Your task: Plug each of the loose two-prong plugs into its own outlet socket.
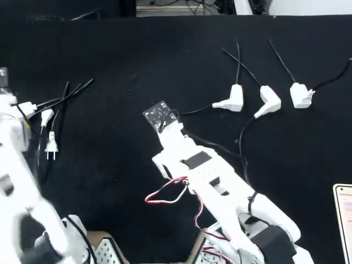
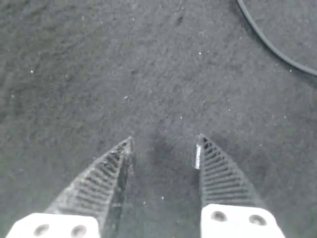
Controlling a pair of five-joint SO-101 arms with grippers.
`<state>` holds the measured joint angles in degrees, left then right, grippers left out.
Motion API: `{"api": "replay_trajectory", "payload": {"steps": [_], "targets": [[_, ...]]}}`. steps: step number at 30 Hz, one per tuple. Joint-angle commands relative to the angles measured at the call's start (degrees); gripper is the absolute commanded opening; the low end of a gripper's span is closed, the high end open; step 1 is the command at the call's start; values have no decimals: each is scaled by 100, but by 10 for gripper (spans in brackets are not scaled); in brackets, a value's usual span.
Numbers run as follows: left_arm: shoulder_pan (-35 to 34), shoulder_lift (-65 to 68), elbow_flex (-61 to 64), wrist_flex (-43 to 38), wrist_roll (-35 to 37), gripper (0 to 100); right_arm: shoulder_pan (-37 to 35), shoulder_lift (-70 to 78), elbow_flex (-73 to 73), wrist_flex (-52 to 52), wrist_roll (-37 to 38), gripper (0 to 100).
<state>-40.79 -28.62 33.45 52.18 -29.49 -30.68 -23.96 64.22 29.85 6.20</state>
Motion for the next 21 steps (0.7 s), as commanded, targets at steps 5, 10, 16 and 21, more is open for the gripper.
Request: {"api": "replay_trajectory", "payload": {"steps": [5,10,16,21], "targets": [[-268,2910,-2229,-70,-941,181,-79,-215,-31,-141,-62,188],[-277,4123,-3266,-70,-1345,182,-70,-215,-31,-141,-62,188],[-356,5055,-4295,-70,-1662,182,-70,-215,-31,-141,-62,188],[-338,5398,-4971,290,-1679,183,-70,-215,-31,-141,-62,188]]}}
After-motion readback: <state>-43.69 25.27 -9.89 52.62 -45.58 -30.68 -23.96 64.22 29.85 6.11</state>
